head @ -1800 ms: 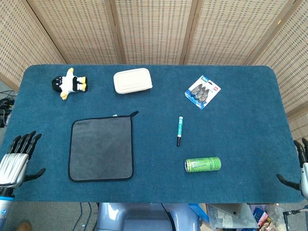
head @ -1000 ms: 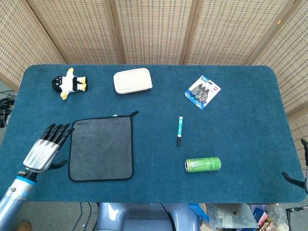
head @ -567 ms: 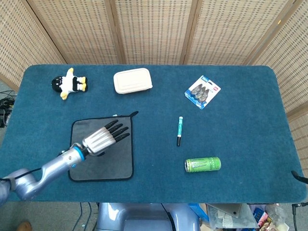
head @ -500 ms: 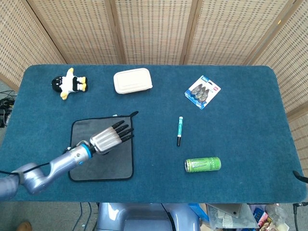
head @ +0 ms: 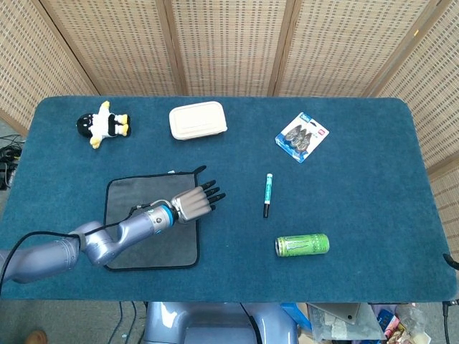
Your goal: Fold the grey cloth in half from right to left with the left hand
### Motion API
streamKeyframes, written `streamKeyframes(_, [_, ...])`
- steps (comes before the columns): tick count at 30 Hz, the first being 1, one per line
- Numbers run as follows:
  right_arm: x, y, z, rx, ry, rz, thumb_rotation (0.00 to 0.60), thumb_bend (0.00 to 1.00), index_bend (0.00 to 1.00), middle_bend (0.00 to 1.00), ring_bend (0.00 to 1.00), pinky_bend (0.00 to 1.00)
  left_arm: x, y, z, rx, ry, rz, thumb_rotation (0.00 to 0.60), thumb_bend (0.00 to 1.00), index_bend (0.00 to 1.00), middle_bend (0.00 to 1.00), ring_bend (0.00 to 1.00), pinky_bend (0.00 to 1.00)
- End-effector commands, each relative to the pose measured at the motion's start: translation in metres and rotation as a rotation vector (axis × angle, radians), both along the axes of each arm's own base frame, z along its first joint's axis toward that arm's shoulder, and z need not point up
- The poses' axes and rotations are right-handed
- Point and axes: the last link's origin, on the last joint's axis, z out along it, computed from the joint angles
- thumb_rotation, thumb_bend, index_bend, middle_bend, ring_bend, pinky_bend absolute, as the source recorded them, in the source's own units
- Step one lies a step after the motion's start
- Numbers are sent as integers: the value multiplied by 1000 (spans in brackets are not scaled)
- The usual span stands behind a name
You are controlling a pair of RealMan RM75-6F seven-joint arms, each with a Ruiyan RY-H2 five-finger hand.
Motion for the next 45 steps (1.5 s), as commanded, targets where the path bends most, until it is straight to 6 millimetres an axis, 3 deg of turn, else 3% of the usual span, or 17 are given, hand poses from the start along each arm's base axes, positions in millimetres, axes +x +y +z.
streamKeyframes(1, [-1,0,0,2,-1,-2,600,0,0,0,0,0,0,0,-5,-4,8,0,600,268,324,0,0,0])
streamKeyframes(6, [0,-1,-1,2,-2,0,600,0,0,0,0,0,-4,-2,-11,-6,8,8,600,268,401,0,0,0])
streamKeyframes(16, [2,1,1,-3,-1,7,600,0,0,0,0,0,-6,-3,-23,-1,6,12,600,267,402,0,0,0])
streamKeyframes(45, [1,1,2,-10,1,-2,600,0,0,0,0,0,-5,5,-34,12,56,19,600,267,402,0,0,0])
